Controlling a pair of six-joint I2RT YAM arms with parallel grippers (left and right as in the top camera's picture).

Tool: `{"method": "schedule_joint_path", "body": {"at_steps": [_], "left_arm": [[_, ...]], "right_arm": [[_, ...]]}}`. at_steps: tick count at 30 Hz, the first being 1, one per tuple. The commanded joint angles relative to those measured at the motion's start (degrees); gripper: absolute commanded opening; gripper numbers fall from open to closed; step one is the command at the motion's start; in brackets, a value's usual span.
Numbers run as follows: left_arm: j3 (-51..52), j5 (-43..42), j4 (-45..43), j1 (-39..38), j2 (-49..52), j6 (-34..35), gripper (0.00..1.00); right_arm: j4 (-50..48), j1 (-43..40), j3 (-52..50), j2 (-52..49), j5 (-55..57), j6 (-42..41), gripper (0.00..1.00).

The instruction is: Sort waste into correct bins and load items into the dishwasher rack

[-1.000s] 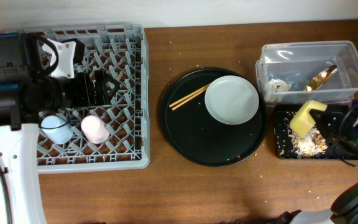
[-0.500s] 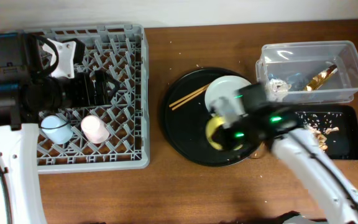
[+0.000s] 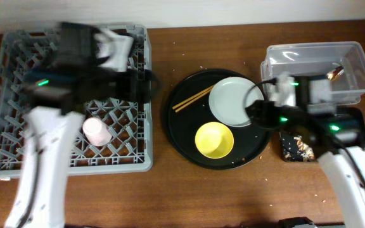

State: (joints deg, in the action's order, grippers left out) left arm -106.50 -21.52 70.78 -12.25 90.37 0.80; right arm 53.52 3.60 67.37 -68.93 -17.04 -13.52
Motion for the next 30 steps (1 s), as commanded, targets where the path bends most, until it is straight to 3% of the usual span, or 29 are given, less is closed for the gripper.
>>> {"method": "schedule_joint_path", "body": {"at_steps": [1, 2, 3, 5, 9, 11, 25, 26, 27, 30], "left_arm": [[1.46, 14.71, -9.22, -9.79, 11.15, -1.09, 0.99], [1.46, 14.73, -13.66, -11.96, 15.63, -1.79, 0.98], [1.46, 15.61, -19.41, -13.97, 22.32, -8.17, 0.78], [1.46, 15.58, -25.83, -14.86, 29.49, -13.00, 0.55], [1.46, 15.37, -33.51, -14.86, 40.28, -18.14, 0.37], [1.46, 15.37, -33.94, -14.95, 42.18, -18.51, 0.32], [1.49, 13.86, -30.32, -15.87, 44.74, -18.73, 0.29], [1.49, 13.84, -30.60, -15.87, 44.92, -18.73, 0.12], [1.49, 13.84, -30.18, -15.87, 44.96, -18.69, 0.00], [1.36, 13.86, -26.84, -15.82, 42.27, -15.26, 0.00]], "right_arm": [[5.29, -6.73, 0.35, 0.94, -6.36, -0.44, 0.72], [6.88, -7.06, 0.33, 0.70, -6.34, -0.24, 0.72], [7.87, -6.99, 0.33, 0.61, -6.34, -0.24, 0.72], [7.87, -6.99, 0.33, 0.57, -6.34, -0.26, 0.72], [7.85, -6.99, 0.31, -0.85, -6.34, -0.31, 0.72], [7.87, -6.99, 0.31, -2.10, -6.34, -0.31, 0.72], [8.66, -6.99, 0.31, -3.04, -6.34, -0.31, 0.71], [8.66, -6.99, 0.31, -3.04, -6.34, -0.31, 0.71], [8.68, -6.99, 0.31, -3.04, -6.34, -0.31, 0.71], [8.52, -6.99, 0.31, -3.04, -6.34, -0.31, 0.71]]}}
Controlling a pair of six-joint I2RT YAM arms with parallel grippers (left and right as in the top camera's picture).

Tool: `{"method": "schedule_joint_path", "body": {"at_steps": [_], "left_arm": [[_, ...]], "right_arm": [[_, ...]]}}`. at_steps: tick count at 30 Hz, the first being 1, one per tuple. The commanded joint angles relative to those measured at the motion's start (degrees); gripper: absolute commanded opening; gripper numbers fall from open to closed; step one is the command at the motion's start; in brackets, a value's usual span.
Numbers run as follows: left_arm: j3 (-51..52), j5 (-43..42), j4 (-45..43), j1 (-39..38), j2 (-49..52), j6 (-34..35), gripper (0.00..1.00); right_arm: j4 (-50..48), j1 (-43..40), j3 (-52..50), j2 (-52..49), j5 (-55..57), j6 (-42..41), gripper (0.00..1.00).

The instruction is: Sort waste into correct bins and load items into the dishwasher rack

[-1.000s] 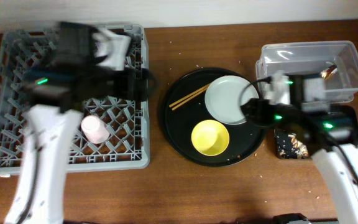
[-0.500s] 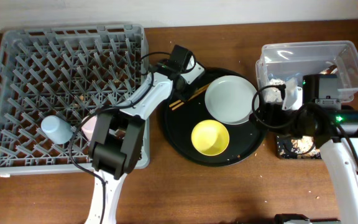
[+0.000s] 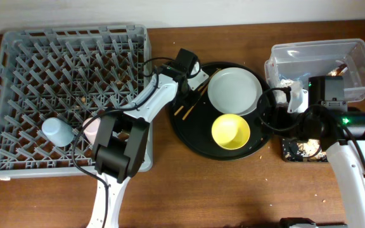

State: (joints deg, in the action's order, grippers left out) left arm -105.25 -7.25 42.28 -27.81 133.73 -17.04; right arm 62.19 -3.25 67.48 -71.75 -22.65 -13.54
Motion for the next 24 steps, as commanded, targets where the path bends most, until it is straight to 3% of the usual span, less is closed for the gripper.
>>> {"method": "schedule_joint_path", "body": {"at_steps": [1, 5, 8, 10, 15, 17, 21, 22, 23, 24], "left_arm": [[0.11, -0.39, 3.32, -0.02, -4.83, 4.11, 0.00], [0.11, 0.66, 14.99, 2.95, -21.20, 8.20, 0.00], [0.63, 6.21, 21.07, 9.42, -23.80, 25.53, 0.00], [6.58, 6.21, 16.59, 13.68, -22.97, 33.66, 0.00], [11.91, 6.27, 12.22, 14.60, -20.57, 35.67, 0.02], [11.98, 6.21, 12.41, 14.60, -20.50, 35.21, 0.11], [0.81, 5.05, 22.97, 14.47, -20.72, 33.66, 0.18], [0.61, -0.04, 22.69, 13.68, -20.72, 33.66, 0.18], [0.63, -4.35, 20.87, 11.58, -20.31, 32.50, 0.18], [0.74, -3.41, 17.14, 8.22, -19.67, 26.60, 0.18]], "right_arm": [[-0.15, -0.15, 0.20, -0.22, -0.72, -0.26, 0.71], [-0.13, -0.15, 0.20, -0.22, -0.74, -0.28, 0.71], [-0.02, -0.15, 0.20, -0.22, -0.74, -0.28, 0.71], [-0.02, -0.15, 0.20, -0.22, -0.74, -0.28, 0.71], [0.02, -0.15, 0.20, -0.22, -0.74, -0.28, 0.71], [0.02, -0.15, 0.20, -0.22, -0.74, -0.26, 0.71], [0.00, -0.15, 0.20, -0.22, -0.72, -0.24, 0.71], [0.00, -0.15, 0.20, -0.22, -0.72, -0.24, 0.71], [0.00, -0.15, 0.20, -0.22, -0.72, -0.24, 0.71], [-0.04, -0.15, 0.20, -0.22, -0.70, -0.24, 0.71]]}}
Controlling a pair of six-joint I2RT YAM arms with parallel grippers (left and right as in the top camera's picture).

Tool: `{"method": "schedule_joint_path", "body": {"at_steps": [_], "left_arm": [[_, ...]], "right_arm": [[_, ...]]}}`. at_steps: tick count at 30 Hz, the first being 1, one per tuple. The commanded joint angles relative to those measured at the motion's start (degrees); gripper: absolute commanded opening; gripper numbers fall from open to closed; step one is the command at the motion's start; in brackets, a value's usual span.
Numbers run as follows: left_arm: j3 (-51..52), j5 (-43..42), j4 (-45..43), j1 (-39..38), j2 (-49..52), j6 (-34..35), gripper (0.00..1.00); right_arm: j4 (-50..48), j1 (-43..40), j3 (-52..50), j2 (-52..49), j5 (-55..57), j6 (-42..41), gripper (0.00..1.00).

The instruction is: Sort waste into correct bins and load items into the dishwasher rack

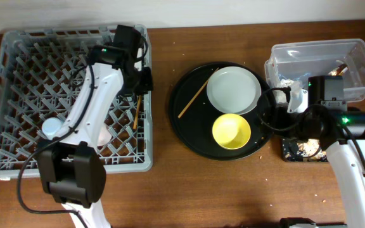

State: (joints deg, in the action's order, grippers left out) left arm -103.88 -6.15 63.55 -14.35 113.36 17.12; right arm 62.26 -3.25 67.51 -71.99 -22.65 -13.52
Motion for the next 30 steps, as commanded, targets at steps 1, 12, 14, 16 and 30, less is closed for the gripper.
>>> {"method": "schedule_joint_path", "body": {"at_steps": [1, 12, 14, 16, 30], "left_arm": [[-0.26, 0.20, -7.61, -8.59, 1.86, -13.49, 0.18], [-0.20, 3.76, -20.59, -16.41, 22.08, -24.50, 0.25], [-0.20, 3.89, -19.34, -16.39, 22.08, -24.50, 0.15], [-1.55, 4.07, -15.47, -16.20, 21.14, -24.33, 0.00], [1.27, 8.13, 0.42, 0.66, 3.85, -2.67, 0.06]], "right_arm": [[-0.13, -0.15, 0.17, 0.02, -0.72, -0.26, 0.72], [-0.70, -0.15, 0.17, -0.02, -0.72, -0.31, 0.72], [-0.70, -0.15, 0.17, -0.02, -0.72, -0.31, 0.72], [-0.68, -0.15, 0.17, -0.02, -0.72, -0.28, 0.72], [-0.72, -0.15, 0.17, -0.02, -0.74, -0.31, 0.72]]}}
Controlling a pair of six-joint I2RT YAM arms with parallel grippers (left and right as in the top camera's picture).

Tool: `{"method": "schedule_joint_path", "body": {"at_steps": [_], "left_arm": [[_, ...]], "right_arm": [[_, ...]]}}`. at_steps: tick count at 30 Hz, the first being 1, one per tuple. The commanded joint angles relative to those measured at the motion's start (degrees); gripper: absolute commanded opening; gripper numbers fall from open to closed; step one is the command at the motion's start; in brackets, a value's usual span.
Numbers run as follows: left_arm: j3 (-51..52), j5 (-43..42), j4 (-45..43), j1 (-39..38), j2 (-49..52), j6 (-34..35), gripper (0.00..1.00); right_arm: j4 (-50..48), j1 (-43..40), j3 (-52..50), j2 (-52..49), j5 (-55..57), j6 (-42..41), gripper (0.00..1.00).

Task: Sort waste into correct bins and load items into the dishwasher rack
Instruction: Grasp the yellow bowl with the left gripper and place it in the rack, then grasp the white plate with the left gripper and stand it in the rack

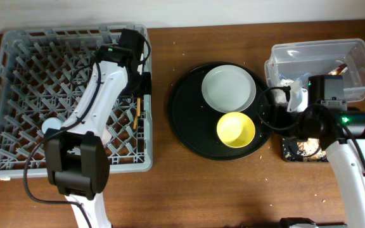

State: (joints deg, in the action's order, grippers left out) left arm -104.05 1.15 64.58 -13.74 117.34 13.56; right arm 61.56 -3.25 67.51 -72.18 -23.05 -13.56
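Orange chopsticks lie in the grey dishwasher rack near its right wall. My left gripper hovers just above their far end; its jaws are too dark to read. A blue cup sits in the rack, and a pink cup shows partly under my left arm. On the round black tray rest a white plate and a yellow bowl. My right gripper is at the tray's right rim, its jaw state unclear.
A clear plastic bin holding some waste stands at the back right. A black bin with food scraps sits in front of it, partly under my right arm. Crumbs dot the wooden table around the tray.
The chopstick that lay on the tray's left side is gone from it, and the chopsticks now lie together in the rack. Plate and bowl have shifted slightly. My right arm has not moved.
At first my left arm was over the rack, which held a pink cup, and both chopsticks lay on the tray. Then a blue cup was in the rack and my left gripper was at the chopsticks. Later one chopstick lay in the rack; now neither lies on the tray.
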Motion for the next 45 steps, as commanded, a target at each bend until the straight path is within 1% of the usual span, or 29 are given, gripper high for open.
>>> {"method": "schedule_joint_path", "body": {"at_steps": [1, 4, 5, 6, 7, 9, 10, 11, 12, 13, 14, 18, 19, 20, 21, 22, 24, 25, 26, 27, 28, 30, 31, 33, 34, 35, 41, 44, 45], "left_arm": [[1.38, 0.81, -0.42, 0.04, -0.15, 0.90, 0.16], [-3.32, 0.59, 4.61, 0.02, -0.52, 0.00, 0.19], [-6.62, -3.56, 6.99, -0.11, -0.98, -0.17, 0.19], [-7.98, -12.50, 6.78, -1.01, -1.51, -0.39, 0.19], [-7.96, -18.58, 4.85, -3.58, -1.64, -0.44, 0.19], [-6.67, -18.58, 0.94, -9.75, -0.52, -0.33, 0.25], [-5.14, -18.56, -2.21, -14.38, 0.87, 0.11, 0.28], [-4.70, -18.56, -3.28, -16.26, 1.90, 1.60, 0.28], [-4.68, -18.56, -4.46, -18.67, 4.00, 4.96, 0.28], [-4.68, -22.01, -7.30, -21.68, 8.52, 7.80, 0.29], [-4.68, -23.71, -8.44, -23.23, 10.82, 7.85, 0.29], [-4.68, -23.67, -8.83, -25.92, 16.59, 7.87, 0.29], [-4.68, -23.69, -8.35, -26.01, 17.66, 7.87, 0.18], [-4.90, -23.71, -8.11, -25.64, 17.38, 7.85, 0.03], [-5.81, -23.58, -6.82, -24.81, 16.63, 7.82, 0.00], [-8.20, -19.78, -2.95, -22.73, 14.67, 7.82, 0.00], [-13.20, -2.49, 7.23, -17.88, 7.93, 7.76, 0.00], [-14.69, 7.13, 10.93, -15.37, 4.15, 7.37, 0.00], [-14.93, 23.32, 13.92, -11.67, -1.38, 7.41, 0.00], [-14.93, 36.85, 15.26, -8.72, -4.87, 7.43, 0.00], [-14.93, 47.74, 15.47, -5.49, -6.75, 7.43, 0.00], [-13.64, 58.58, 15.41, -0.02, -5.88, 8.76, 0.00], [-11.69, 66.47, 14.73, 3.58, -3.54, 11.54, 0.00], [-8.15, 70.90, 11.13, 7.41, 1.38, 12.79, 0.00], [-6.43, 75.82, 9.53, 9.16, 5.27, 12.79, 0.00], [-5.86, 73.26, 7.98, 9.79, 7.72, 12.81, 0.00], [-5.79, 73.11, 8.63, 9.57, 15.61, 12.76, 0.00], [-5.88, 67.01, 11.23, 6.32, 15.32, 12.76, 0.00], [-5.88, 65.16, 12.07, 4.68, 15.30, 12.76, 0.11]], "right_arm": [[-0.02, -0.15, 0.17, 0.17, -0.35, -0.26, 0.72], [-0.02, -0.15, 0.17, 0.17, -0.35, -0.24, 0.72], [0.00, -0.15, 0.17, 0.17, -0.33, -0.24, 0.72], [0.02, -0.15, 0.17, 0.17, -0.35, -0.24, 0.72], [0.00, -0.15, 0.17, 0.17, -0.33, -0.24, 0.72], [0.00, -0.15, 0.17, 0.17, -0.33, -0.26, 0.72], [0.02, -0.15, 0.17, 0.17, -0.33, -0.26, 0.72], [0.02, -0.15, 0.17, 0.17, -0.33, -0.26, 0.72], [0.04, -0.15, 0.17, 0.17, -0.33, -0.26, 0.73], [0.24, -0.15, 0.17, 0.17, -0.33, -0.26, 0.72], [0.24, -0.15, 0.17, 0.17, -0.33, -0.26, 0.73], [0.24, -0.15, 0.17, 0.17, -0.35, -0.26, 0.73], [0.24, -0.15, 0.17, 0.17, -0.35, -0.26, 0.73], [0.24, -0.15, 0.17, 0.17, -0.35, -0.26, 0.73], [0.24, -0.15, 0.17, 0.17, -0.35, -0.26, 0.73], [0.22, -0.15, 0.17, 0.17, -0.33, -0.24, 0.73], [0.22, -0.15, 0.17, 0.17, -0.33, -0.24, 0.73], [0.24, -0.15, 0.17, 0.17, -0.33, -0.24, 0.73], [0.24, -0.15, 0.17, 0.17, -0.35, -0.24, 0.73], [0.22, -0.15, 0.17, 0.17, -0.33, -0.24, 0.73], [0.22, -0.15, 0.17, 0.17, -0.33, -0.24, 0.73], [0.22, -0.15, 0.17, 0.17, -0.33, -0.24, 0.74], [0.22, -0.15, 0.17, 0.17, -0.33, -0.24, 0.74], [0.24, -0.15, 0.17, 0.17, -0.33, -0.24, 0.74], [0.50, -0.15, 0.17, 0.17, -0.33, -0.24, 0.74], [0.20, -0.15, 0.17, 0.17, -0.33, -0.24, 0.74], [0.22, -0.15, 0.17, 0.17, -0.33, -0.24, 0.74], [0.22, -0.15, 0.17, 0.17, -0.33, -0.24, 0.74], [0.20, -0.15, 0.17, 0.17, -0.33, -0.24, 0.75]]}}
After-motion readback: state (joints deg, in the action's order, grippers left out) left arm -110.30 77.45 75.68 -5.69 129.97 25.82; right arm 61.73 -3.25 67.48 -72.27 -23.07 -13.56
